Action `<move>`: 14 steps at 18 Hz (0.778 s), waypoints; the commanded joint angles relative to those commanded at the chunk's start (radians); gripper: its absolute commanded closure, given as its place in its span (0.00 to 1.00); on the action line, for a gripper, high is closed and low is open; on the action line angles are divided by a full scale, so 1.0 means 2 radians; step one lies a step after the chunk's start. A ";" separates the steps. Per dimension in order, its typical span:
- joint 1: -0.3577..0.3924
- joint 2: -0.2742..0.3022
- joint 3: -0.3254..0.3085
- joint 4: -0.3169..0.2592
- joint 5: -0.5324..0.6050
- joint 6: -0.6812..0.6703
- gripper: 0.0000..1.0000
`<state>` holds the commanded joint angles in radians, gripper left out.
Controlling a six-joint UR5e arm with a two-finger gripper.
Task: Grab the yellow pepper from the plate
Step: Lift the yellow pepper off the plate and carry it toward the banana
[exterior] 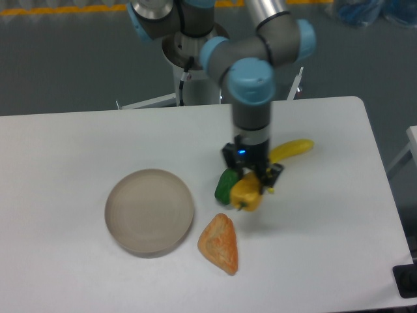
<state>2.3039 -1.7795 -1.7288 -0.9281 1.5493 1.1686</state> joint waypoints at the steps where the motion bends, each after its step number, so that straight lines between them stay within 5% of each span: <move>1: 0.009 0.003 0.000 -0.001 -0.002 0.008 0.63; 14: 0.014 0.008 0.006 -0.007 -0.010 0.016 0.63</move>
<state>2.3317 -1.7626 -1.7165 -0.9419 1.5294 1.2011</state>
